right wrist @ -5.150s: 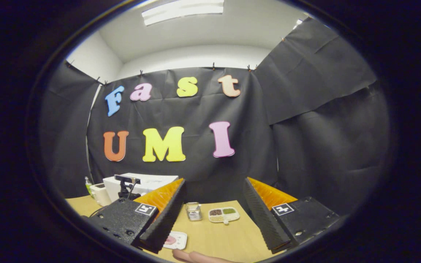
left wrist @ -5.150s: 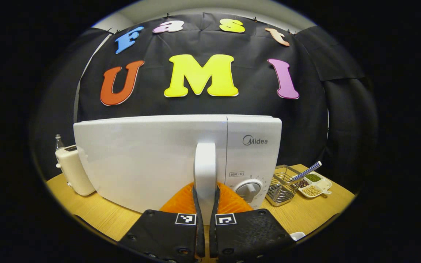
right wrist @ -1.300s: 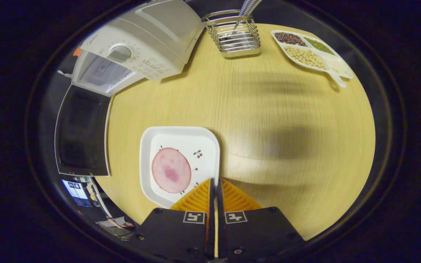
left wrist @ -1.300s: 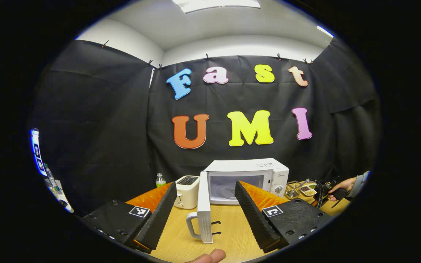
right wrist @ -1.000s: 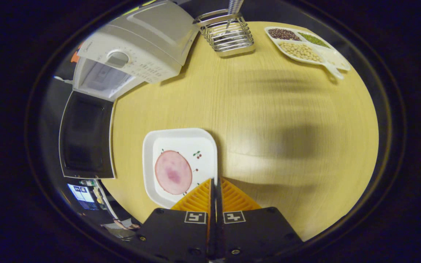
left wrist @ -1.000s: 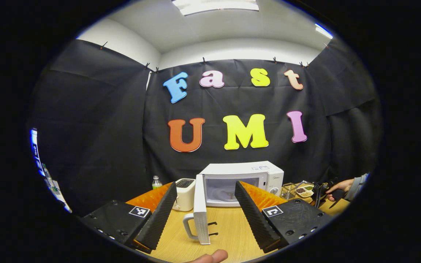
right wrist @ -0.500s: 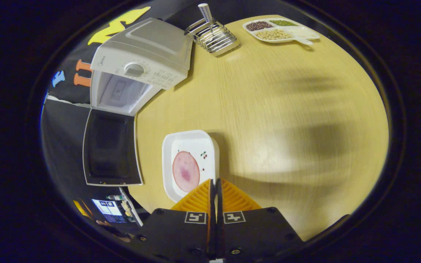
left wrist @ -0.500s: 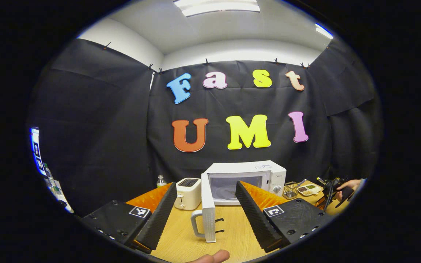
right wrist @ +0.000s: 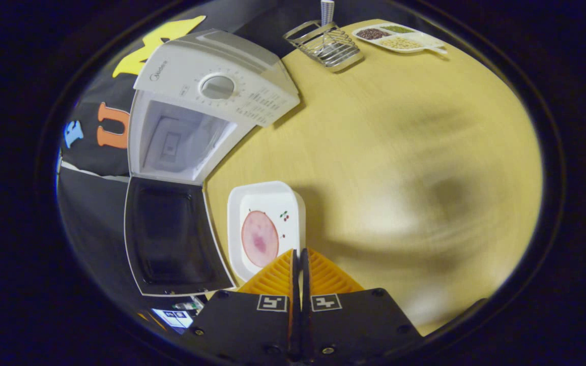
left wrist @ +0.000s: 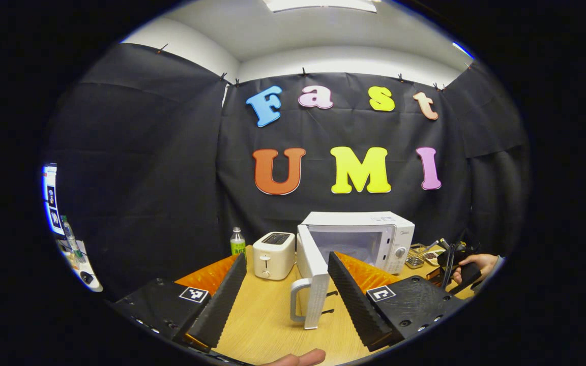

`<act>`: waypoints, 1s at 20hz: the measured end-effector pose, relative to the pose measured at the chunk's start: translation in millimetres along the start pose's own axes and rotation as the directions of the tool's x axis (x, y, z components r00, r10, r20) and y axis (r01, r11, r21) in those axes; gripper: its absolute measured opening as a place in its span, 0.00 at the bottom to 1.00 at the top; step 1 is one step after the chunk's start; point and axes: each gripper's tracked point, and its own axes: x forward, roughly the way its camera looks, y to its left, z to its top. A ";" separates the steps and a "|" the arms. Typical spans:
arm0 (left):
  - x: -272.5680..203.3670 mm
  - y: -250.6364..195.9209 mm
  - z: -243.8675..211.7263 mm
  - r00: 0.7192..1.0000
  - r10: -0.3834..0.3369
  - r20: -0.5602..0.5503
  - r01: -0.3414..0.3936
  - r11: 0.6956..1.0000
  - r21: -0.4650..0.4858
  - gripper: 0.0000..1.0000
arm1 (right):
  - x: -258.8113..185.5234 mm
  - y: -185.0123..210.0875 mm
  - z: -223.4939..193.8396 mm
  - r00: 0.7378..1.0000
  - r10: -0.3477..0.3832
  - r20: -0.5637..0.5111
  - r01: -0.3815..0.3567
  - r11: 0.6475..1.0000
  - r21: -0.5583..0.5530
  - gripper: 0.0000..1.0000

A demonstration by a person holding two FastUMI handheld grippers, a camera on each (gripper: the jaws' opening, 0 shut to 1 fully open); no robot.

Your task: Open the microwave oven with the left hand, put the food in, and close the microwave oven.

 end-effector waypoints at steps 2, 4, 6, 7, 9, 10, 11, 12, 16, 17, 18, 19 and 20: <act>-3.8 11.0 2.2 1.000 0.011 0.015 -0.011 1.000 0.003 0.97 | 18.1 27.6 1.1 0.999 0.027 0.031 -0.027 0.999 0.024 0.04; -5.9 18.5 5.0 0.999 0.013 0.044 -0.014 1.000 0.015 0.96 | 32.6 55.0 2.2 0.997 0.053 0.064 -0.056 0.997 0.050 0.04; -5.1 25.3 5.9 0.998 0.020 0.065 -0.022 0.999 0.025 0.96 | 46.2 81.2 10.2 0.991 0.075 0.112 -0.085 0.993 0.086 0.04; -3.9 27.9 5.6 0.997 0.021 0.071 -0.023 0.999 0.026 0.96 | 49.3 92.1 15.5 0.987 0.080 0.140 -0.094 0.991 0.098 0.00; -3.7 29.5 6.0 0.996 0.016 0.086 -0.018 1.000 0.026 0.96 | 59.8 115.4 29.8 0.971 0.113 0.210 -0.139 0.984 0.113 0.04; -3.7 30.7 4.9 0.996 0.012 0.088 -0.014 1.000 0.025 0.96 | 62.7 128.7 37.1 0.956 0.143 0.255 -0.179 0.976 0.124 0.04; -1.4 29.6 2.8 0.996 0.006 0.087 -0.008 1.000 0.025 0.96 | 63.4 141.2 43.5 0.939 0.170 0.299 -0.220 0.965 0.141 0.04; 0.2 29.0 0.7 0.997 0.000 0.082 -0.002 1.000 0.025 0.96 | 66.9 151.5 53.5 0.920 0.190 0.344 -0.256 0.953 0.159 0.04; 3.3 29.2 -5.1 0.998 -0.009 0.067 0.006 0.999 0.038 0.96 | 79.8 177.3 90.2 0.839 0.183 0.512 -0.356 0.897 0.263 0.04; 3.6 29.2 -4.9 0.998 -0.010 0.067 0.007 0.999 0.042 0.96 | 85.6 183.0 99.6 0.815 0.174 0.552 -0.378 0.882 0.280 0.00; 4.6 28.9 -6.0 0.998 -0.012 0.064 0.009 0.999 0.046 0.96 | 90.2 186.9 109.3 0.790 0.162 0.591 -0.398 0.869 0.294 0.00; 5.5 28.3 -6.5 0.998 -0.015 0.061 0.013 0.999 0.047 0.96 | 93.2 191.4 115.8 0.770 0.149 0.621 -0.409 0.862 0.300 0.04; 6.1 27.6 -7.3 0.998 -0.018 0.056 0.016 0.999 0.048 0.96 | 99.8 197.7 122.2 0.758 0.144 0.637 -0.419 0.855 0.305 0.04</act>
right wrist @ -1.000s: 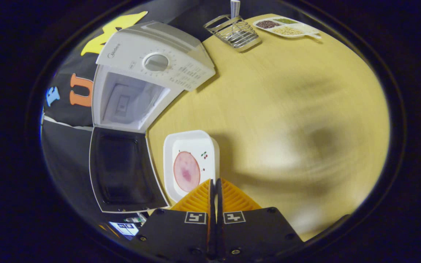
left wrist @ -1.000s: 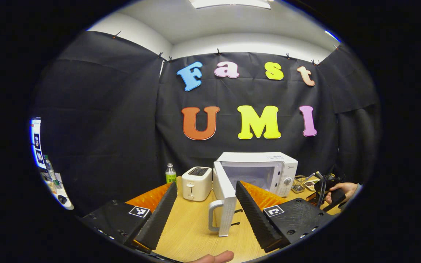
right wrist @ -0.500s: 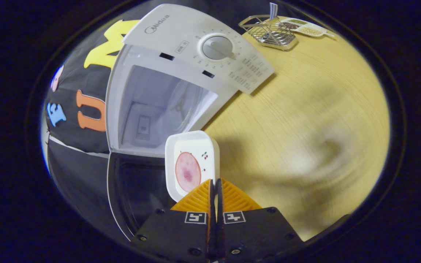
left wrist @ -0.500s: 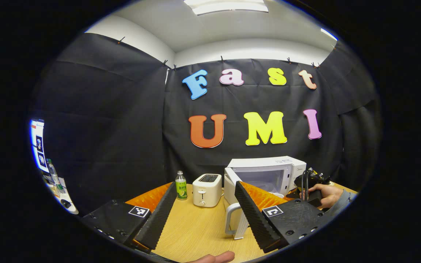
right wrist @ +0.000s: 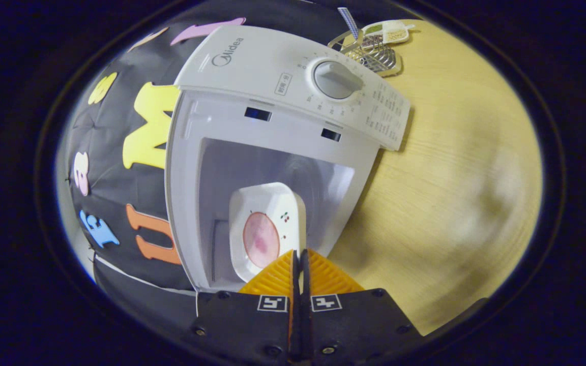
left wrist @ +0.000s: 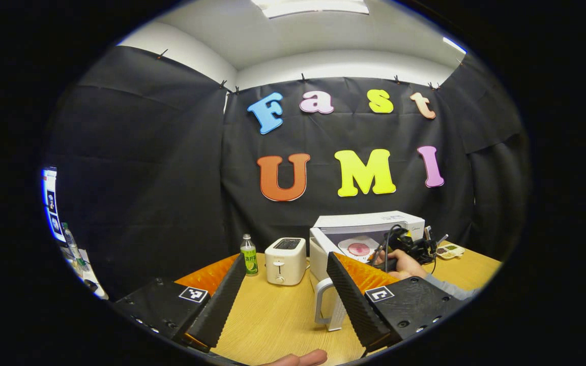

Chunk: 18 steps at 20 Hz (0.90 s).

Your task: Open the microwave oven with the left hand, put the food in, and close the microwave oven.

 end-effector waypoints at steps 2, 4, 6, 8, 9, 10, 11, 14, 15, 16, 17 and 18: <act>0.4 3.9 -2.2 1.000 0.000 -0.009 0.000 1.000 0.004 0.87 | 21.2 10.0 -0.8 0.999 0.034 0.015 -0.035 0.998 0.047 0.04; 2.7 3.8 -5.4 1.000 -0.005 -0.016 0.005 1.000 0.009 0.87 | 33.1 12.7 6.7 0.996 0.052 0.076 -0.057 0.996 0.069 0.04; 6.3 6.1 -10.6 1.000 -0.001 -0.028 0.002 1.000 0.016 0.96 | 44.2 7.7 14.6 0.987 0.029 0.158 -0.041 0.997 0.071 0.04; 10.6 8.0 -15.7 0.999 0.003 -0.039 -0.002 1.000 0.018 0.87 | 55.9 1.0 14.6 0.983 0.002 0.185 -0.013 0.999 0.053 0.04; 11.4 7.2 -19.1 0.999 0.001 -0.045 0.000 1.000 0.017 0.87 | 61.4 -0.8 12.7 0.983 -0.003 0.183 -0.007 0.999 0.050 0.04; 12.5 6.4 -21.7 0.999 -0.002 -0.053 0.003 1.000 0.015 0.96 | 66.3 -3.4 11.1 0.984 -0.010 0.180 0.001 0.999 0.051 0.00; 13.5 6.3 -25.6 0.998 -0.005 -0.061 0.006 1.000 0.016 0.96 | 70.2 -5.0 10.6 0.983 -0.015 0.186 0.006 0.999 0.049 0.04; 14.2 9.1 -31.6 0.997 0.002 -0.075 0.000 1.000 0.025 0.96 | 81.9 -11.6 13.9 0.973 -0.021 0.231 0.029 0.999 -0.031 0.04; 14.2 10.3 -32.2 0.997 0.002 -0.076 0.000 1.000 0.025 0.96 | 84.8 -10.4 13.0 0.971 -0.011 0.237 0.023 0.999 -0.048 0.05; 14.1 9.7 -33.3 0.997 0.000 -0.077 0.002 1.000 0.022 0.96 | 86.4 -8.8 12.6 0.971 -0.003 0.238 0.018 0.998 -0.058 0.05; 15.0 9.7 -34.3 0.997 0.000 -0.078 0.002 1.000 0.019 0.96 | 86.7 -7.8 12.1 0.970 -0.001 0.243 0.018 0.997 -0.069 0.07; 15.2 10.7 -35.3 0.997 0.001 -0.080 0.000 1.000 0.016 0.96 | 86.2 -7.2 11.5 0.969 0.001 0.246 0.021 0.996 -0.087 0.08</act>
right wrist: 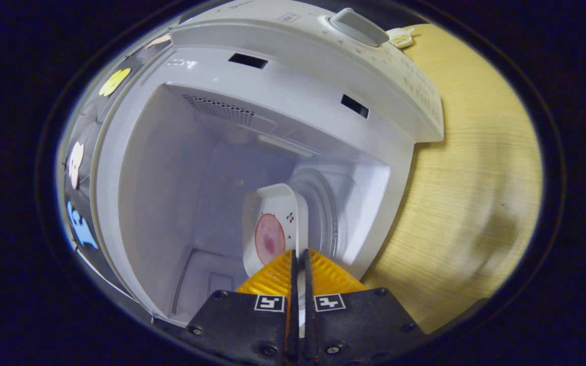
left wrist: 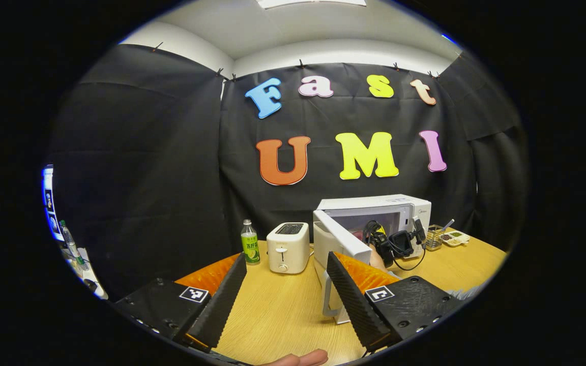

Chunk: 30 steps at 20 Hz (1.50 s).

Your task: Open the microwave oven with the left hand, put the food in, and close the microwave oven.

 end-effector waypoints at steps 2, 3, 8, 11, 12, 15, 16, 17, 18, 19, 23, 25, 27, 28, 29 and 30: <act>-0.5 2.9 -0.6 1.000 0.005 0.000 -0.005 1.000 -0.006 0.96 | -1.5 -0.6 1.7 1.000 -0.011 0.018 0.012 0.999 -0.038 0.02; -0.7 3.7 -0.3 1.000 0.005 -0.001 -0.005 1.000 -0.010 0.96 | -3.4 0.5 1.0 1.000 -0.015 0.026 0.017 0.998 -0.066 0.12; -6.1 11.0 0.5 1.000 0.012 0.003 -0.012 0.999 -0.037 0.96 | -22.4 18.6 3.8 0.997 0.074 0.025 -0.065 0.965 -0.256 0.29; -11.1 17.7 3.2 1.000 0.028 0.006 -0.028 0.998 -0.054 0.96 | -42.7 31.3 12.0 0.991 0.136 0.007 -0.125 0.930 -0.346 0.52; -14.2 17.6 5.6 1.000 0.027 0.010 -0.026 0.998 -0.064 0.96 | -51.0 32.5 16.2 0.990 0.139 -0.005 -0.131 0.918 -0.373 0.56; -22.0 20.9 13.4 0.999 0.037 0.027 -0.035 0.997 -0.062 0.96 | -71.9 32.5 30.2 0.990 0.141 -0.015 -0.132 0.875 -0.465 0.99; -24.7 22.9 15.7 0.998 0.045 0.033 -0.043 0.997 -0.057 0.96 | -75.4 28.2 39.1 0.992 0.129 0.006 -0.107 0.848 -0.519 0.99; -27.3 23.2 18.9 0.998 0.050 0.039 -0.047 0.997 -0.055 0.96 | -78.7 24.9 46.2 0.992 0.124 0.026 -0.087 0.816 -0.572 0.99; -28.8 22.5 22.5 0.998 0.050 0.047 -0.048 0.997 -0.056 0.96 | -81.8 24.5 52.9 0.990 0.133 0.045 -0.076 0.780 -0.621 0.99; -31.0 21.7 24.0 0.997 0.051 0.053 -0.047 0.997 -0.057 0.96 | -83.6 21.6 61.1 0.989 0.135 0.068 -0.056 0.744 -0.666 0.99; -35.4 18.6 20.7 0.997 0.052 0.055 -0.049 0.997 -0.067 0.96 | -94.5 5.6 79.4 0.988 0.132 0.078 -0.028 0.657 -0.753 0.99; -31.3 17.1 16.0 0.998 0.043 0.045 -0.040 0.997 -0.067 0.96 | -108.7 2.2 90.0 0.989 0.136 0.051 -0.049 0.644 -0.763 0.99; -25.8 24.4 10.3 0.998 0.050 0.036 -0.047 0.996 -0.073 0.96 | -129.6 6.4 106.9 0.985 0.170 0.027 -0.081 0.597 -0.798 0.99; -21.2 27.9 7.2 0.998 0.051 0.033 -0.048 0.996 -0.080 0.96 | -145.1 9.6 116.1 0.982 0.188 0.009 -0.102 0.573 -0.813 0.99; -17.0 32.3 4.3 0.999 0.047 0.027 -0.045 0.994 -0.095 0.96 | -160.7 14.3 126.6 0.977 0.211 -0.005 -0.123 0.550 -0.826 0.99; -12.1 35.2 -0.4 0.999 0.043 0.022 -0.040 0.992 -0.116 0.96 | -177.2 17.5 137.2 0.972 0.234 -0.016 -0.139 0.523 -0.841 0.99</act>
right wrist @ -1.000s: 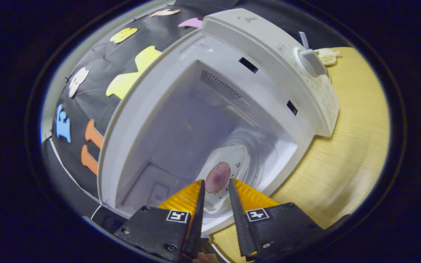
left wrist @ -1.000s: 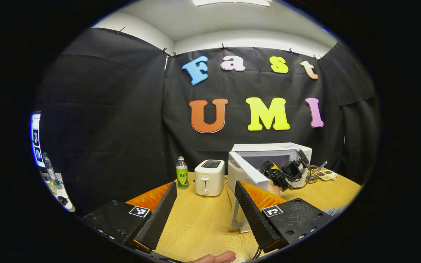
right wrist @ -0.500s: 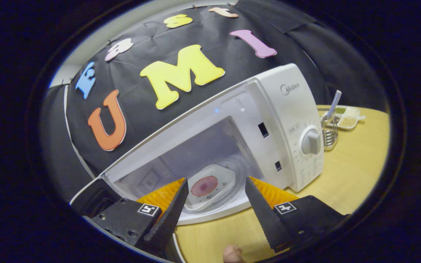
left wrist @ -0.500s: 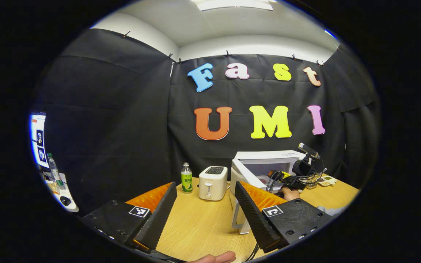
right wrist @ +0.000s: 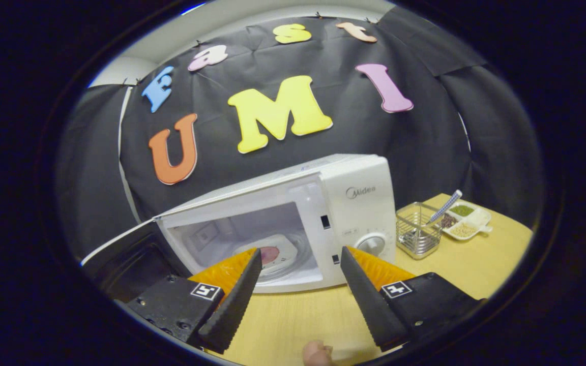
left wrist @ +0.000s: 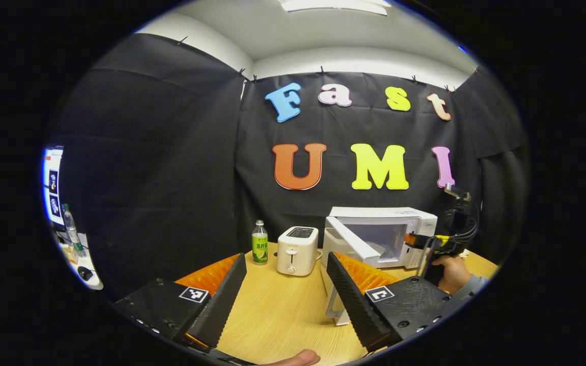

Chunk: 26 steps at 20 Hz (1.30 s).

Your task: Open the microwave oven with the left hand, put the food in, and close the microwave oven.

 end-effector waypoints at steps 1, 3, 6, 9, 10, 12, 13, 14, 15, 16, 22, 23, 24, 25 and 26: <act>6.4 4.0 -5.0 1.000 -0.003 -0.011 0.003 1.000 -0.021 0.96 | -15.3 -6.9 13.8 1.000 0.010 0.020 -0.009 0.999 -0.036 0.99; 20.6 13.0 -16.6 0.999 -0.001 -0.039 -0.001 0.999 -0.051 0.96 | -48.5 -19.9 39.3 0.998 0.019 0.060 -0.013 0.994 -0.108 0.99; 37.4 20.5 -32.3 0.998 -0.012 -0.054 0.008 0.997 -0.073 0.92 | -100.4 -28.6 78.1 0.991 0.047 0.129 -0.026 0.987 -0.160 1.00; 56.1 21.6 -56.5 0.994 -0.029 -0.110 0.021 0.997 -0.078 0.82 | -143.9 -32.9 111.8 0.977 0.063 0.201 -0.026 0.983 -0.184 0.89; 60.1 23.8 -61.2 0.994 -0.023 -0.111 0.017 0.998 -0.059 0.71 | -155.0 -32.5 123.0 0.971 0.072 0.227 -0.027 0.981 -0.194 0.89; 64.1 23.5 -63.2 0.995 -0.024 -0.102 0.022 1.000 -0.022 0.52 | -176.4 -32.1 137.5 0.962 0.086 0.258 -0.030 0.977 -0.212 0.89; 67.5 18.8 -65.6 0.995 -0.028 -0.092 0.028 1.000 -0.001 0.48 | -185.0 -32.2 140.3 0.962 0.093 0.256 -0.036 0.975 -0.218 0.89; 69.2 21.4 -66.1 0.996 -0.016 -0.084 0.017 1.000 0.016 0.18 | -192.5 -33.5 139.3 0.964 0.096 0.248 -0.039 0.973 -0.226 0.89; 73.3 22.3 -69.9 0.996 -0.008 -0.089 0.010 1.000 0.018 0.17 | -199.6 -35.5 138.9 0.966 0.097 0.238 -0.040 0.972 -0.233 0.89; 74.7 14.0 -72.7 0.995 -0.032 -0.097 0.034 0.999 0.012 0.01 | -207.6 -38.0 140.2 0.968 0.094 0.232 -0.037 0.970 -0.239 1.00; 93.6 -28.8 -104.2 0.987 -0.110 -0.114 0.113 0.993 0.021 0.00 | -270.5 -49.6 154.6 0.958 0.091 0.273 -0.021 0.968 -0.249 0.99; 94.7 -32.3 -111.7 0.983 -0.135 -0.124 0.139 0.990 0.028 0.00 | -280.7 -52.9 156.4 0.957 0.086 0.277 -0.014 0.968 -0.250 0.90; 95.8 -38.0 -117.3 0.980 -0.149 -0.131 0.155 0.987 0.037 0.00 | -291.1 -56.6 158.5 0.956 0.080 0.281 -0.007 0.968 -0.252 0.90; 100.7 -42.5 -122.3 0.979 -0.155 -0.134 0.161 0.986 0.040 0.00 | -301.0 -62.2 151.6 0.956 0.070 0.285 0.005 0.967 -0.255 1.00; 102.6 -47.9 -126.5 0.975 -0.164 -0.146 0.170 0.985 0.030 0.00 | -309.8 -67.1 152.5 0.957 0.060 0.283 0.017 0.965 -0.262 0.89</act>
